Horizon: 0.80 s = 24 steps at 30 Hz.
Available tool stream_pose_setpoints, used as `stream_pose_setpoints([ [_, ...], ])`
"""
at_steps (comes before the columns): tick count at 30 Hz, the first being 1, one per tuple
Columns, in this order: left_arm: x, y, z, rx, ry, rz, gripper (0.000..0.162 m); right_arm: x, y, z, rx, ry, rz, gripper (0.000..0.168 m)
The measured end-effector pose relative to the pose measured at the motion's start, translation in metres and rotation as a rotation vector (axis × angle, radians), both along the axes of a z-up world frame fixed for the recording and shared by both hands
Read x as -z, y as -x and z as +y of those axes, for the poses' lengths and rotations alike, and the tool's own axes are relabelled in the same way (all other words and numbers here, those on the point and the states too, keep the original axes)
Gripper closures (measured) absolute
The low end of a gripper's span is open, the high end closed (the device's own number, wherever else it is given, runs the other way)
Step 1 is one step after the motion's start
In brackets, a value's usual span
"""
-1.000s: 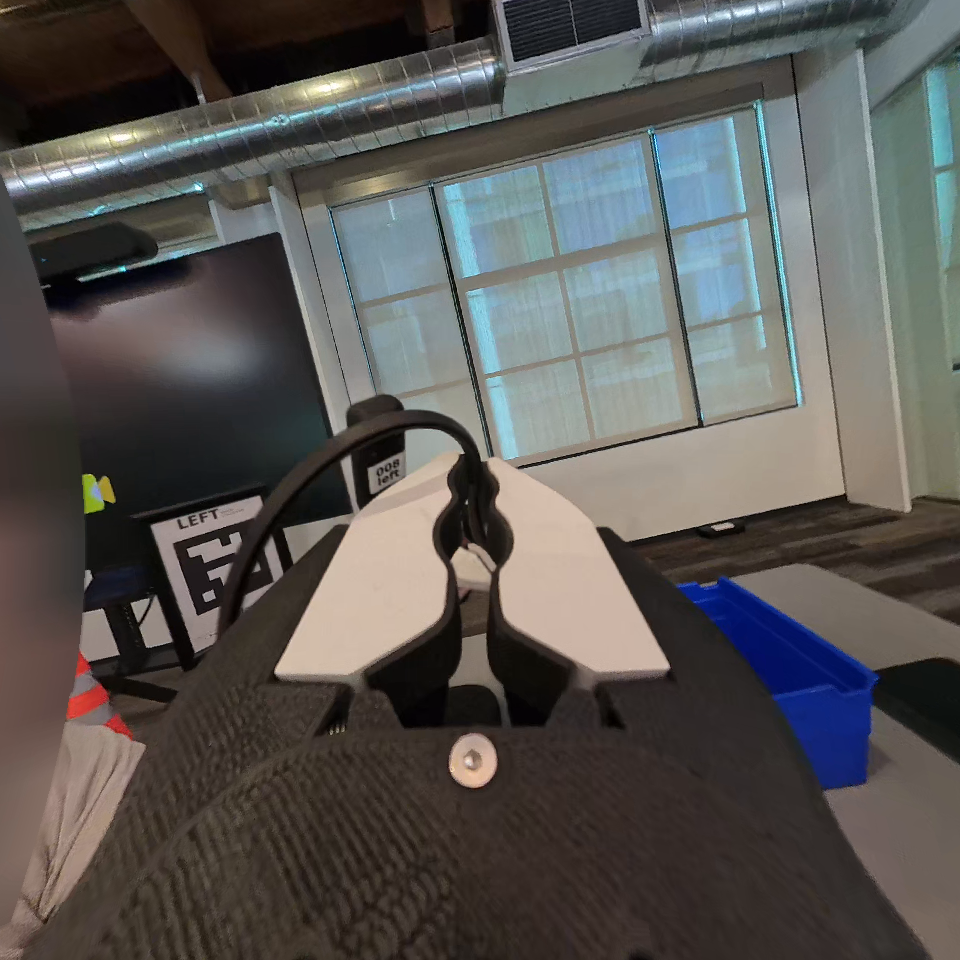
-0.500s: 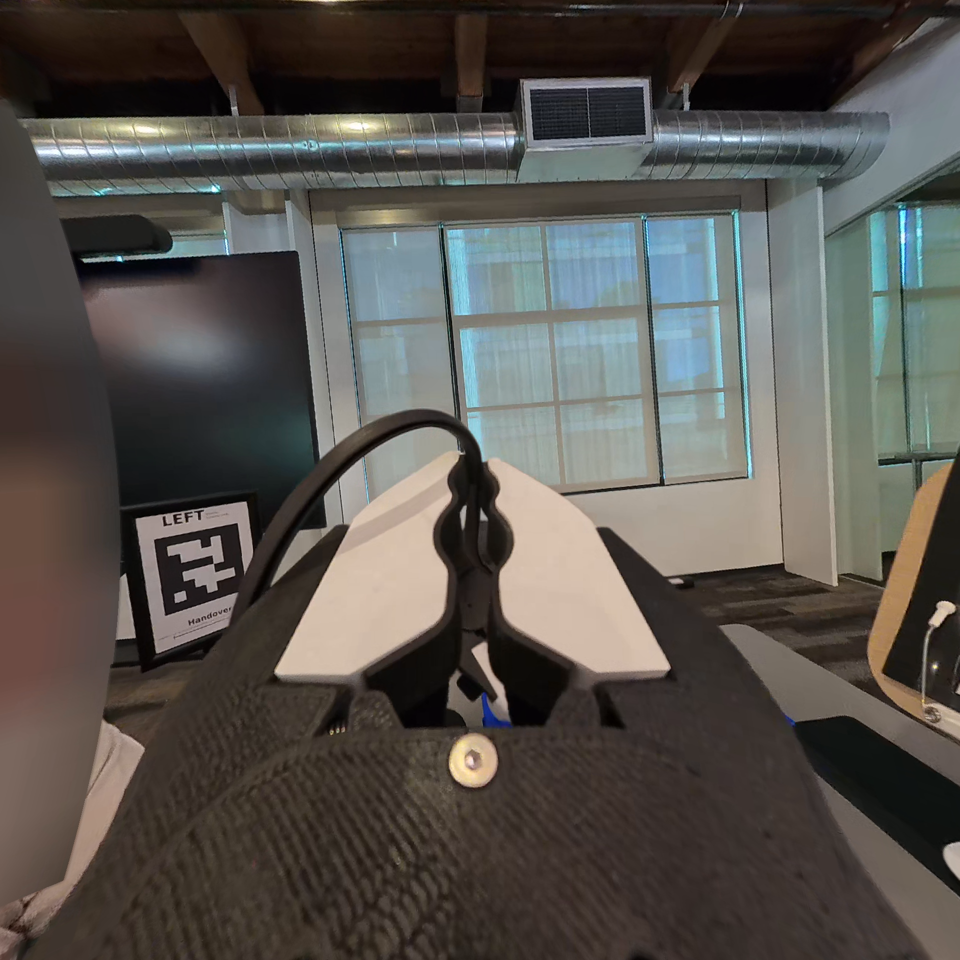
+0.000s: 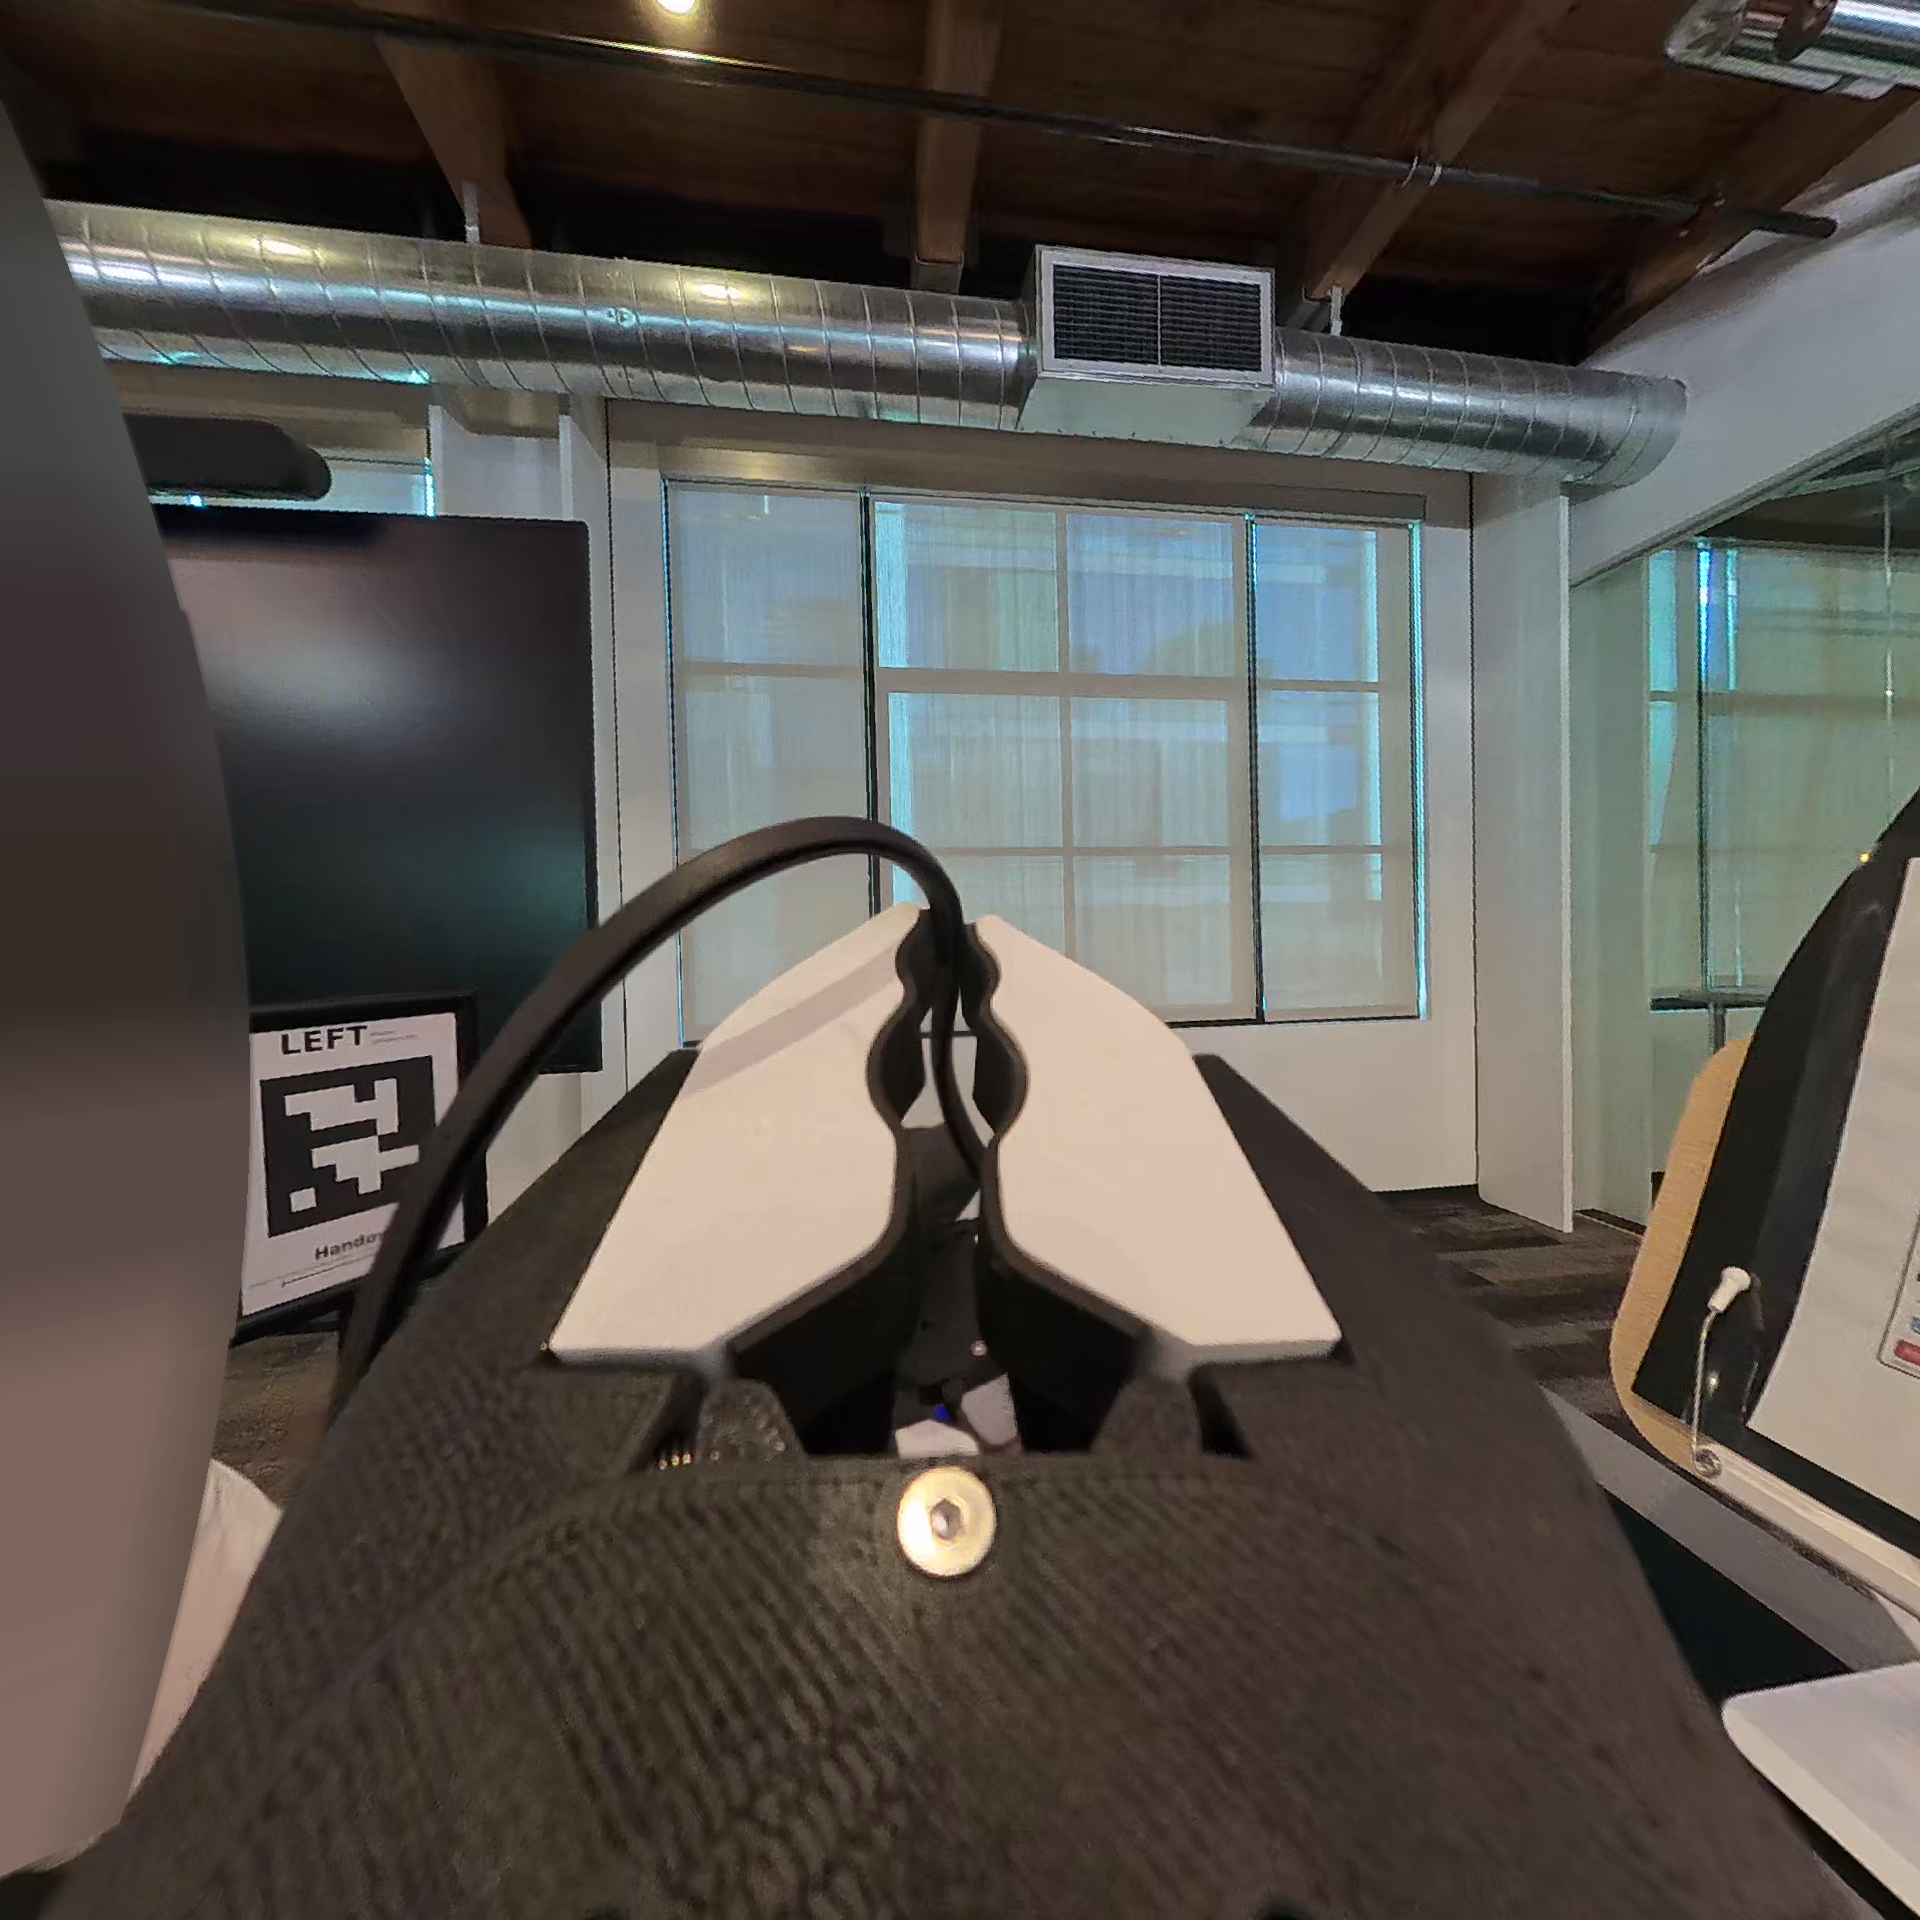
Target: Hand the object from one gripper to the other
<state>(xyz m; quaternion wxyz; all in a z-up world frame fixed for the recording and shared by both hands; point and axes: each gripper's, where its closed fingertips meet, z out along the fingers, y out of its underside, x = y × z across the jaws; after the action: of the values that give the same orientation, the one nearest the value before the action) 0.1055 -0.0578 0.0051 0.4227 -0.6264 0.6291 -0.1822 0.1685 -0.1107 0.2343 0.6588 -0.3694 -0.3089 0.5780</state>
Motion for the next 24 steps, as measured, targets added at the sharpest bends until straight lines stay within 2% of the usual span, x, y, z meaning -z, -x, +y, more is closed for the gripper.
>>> stream_pose_setpoints([
  [1,-0.005,-0.011,-0.011,0.065,0.029,-0.041,0.101,0.000,0.001,-0.001,0.003,-0.009,-0.003,0.164],
  [5,-0.013,-0.044,-0.037,0.226,0.121,-0.147,0.096,-0.003,-0.001,-0.005,0.033,-0.041,0.000,0.164],
  [11,0.014,-0.083,-0.030,0.246,0.324,-0.172,0.102,-0.007,-0.012,-0.006,0.049,-0.049,0.029,0.165],
  [14,0.014,-0.105,-0.031,0.285,0.448,-0.273,0.114,-0.010,-0.020,-0.007,0.062,-0.059,0.044,0.165],
  [16,0.009,-0.113,-0.035,0.328,0.532,-0.337,0.130,-0.012,-0.026,-0.008,0.073,-0.066,0.054,0.165],
  [19,0.000,-0.110,-0.051,0.432,0.664,-0.365,0.137,-0.015,-0.034,-0.011,0.091,-0.081,0.067,0.165],
  [24,-0.011,-0.097,-0.030,0.344,0.649,-0.436,0.119,-0.021,-0.045,-0.022,0.089,-0.109,0.094,0.165],
])
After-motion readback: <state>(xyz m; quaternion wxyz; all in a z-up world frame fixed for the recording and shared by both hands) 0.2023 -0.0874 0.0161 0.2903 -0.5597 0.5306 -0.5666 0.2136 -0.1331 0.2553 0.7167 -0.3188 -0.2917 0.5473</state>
